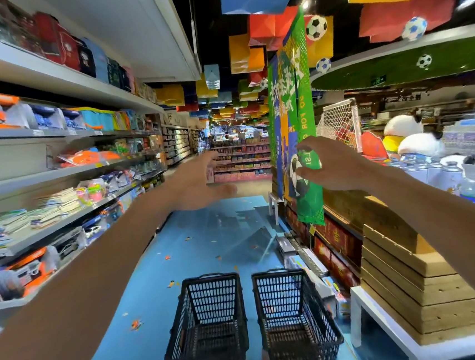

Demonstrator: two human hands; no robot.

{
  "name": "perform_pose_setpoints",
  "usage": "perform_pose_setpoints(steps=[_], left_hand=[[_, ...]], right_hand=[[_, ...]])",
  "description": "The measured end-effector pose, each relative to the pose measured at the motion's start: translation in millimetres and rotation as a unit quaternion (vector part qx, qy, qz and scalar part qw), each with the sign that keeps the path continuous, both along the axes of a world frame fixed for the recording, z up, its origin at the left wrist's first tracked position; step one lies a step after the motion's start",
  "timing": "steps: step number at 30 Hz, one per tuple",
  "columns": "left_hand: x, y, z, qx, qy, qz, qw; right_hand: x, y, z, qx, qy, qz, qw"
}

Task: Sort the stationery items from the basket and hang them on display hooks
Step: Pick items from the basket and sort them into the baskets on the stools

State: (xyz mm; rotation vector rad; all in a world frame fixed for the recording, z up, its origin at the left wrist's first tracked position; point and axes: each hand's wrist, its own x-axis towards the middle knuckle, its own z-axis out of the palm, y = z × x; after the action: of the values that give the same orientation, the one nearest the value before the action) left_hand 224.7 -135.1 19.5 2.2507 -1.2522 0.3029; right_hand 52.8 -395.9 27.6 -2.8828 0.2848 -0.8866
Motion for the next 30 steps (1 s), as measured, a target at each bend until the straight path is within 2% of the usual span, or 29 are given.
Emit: perform_pose_setpoints(steps=[7,14,23,30], left_hand=[[73.9,-19.0,5.6,0.02,-0.013,0.008,1.0],[85.4,-28.4,12.8,0.022,-0.011,0.006,1.0],[7.4,-17.6,4.4,0.037,-0.025,0.007,0.999],[-95.4,2.3,-25.8,0.049,0.031,-0.001,0.998]], right_hand=[[79.6,-22.3,3.1,0.007,0.01,-0.009,1.0],[92.6,-28.1,11.1,0.005,0.005,-0.003,1.0],[15.0,-20.3,2.2,-0.001,0.001,0.015,1.0],[-87.8,-0.4,-14.6,-0.01,0.006,0.028,1.0]])
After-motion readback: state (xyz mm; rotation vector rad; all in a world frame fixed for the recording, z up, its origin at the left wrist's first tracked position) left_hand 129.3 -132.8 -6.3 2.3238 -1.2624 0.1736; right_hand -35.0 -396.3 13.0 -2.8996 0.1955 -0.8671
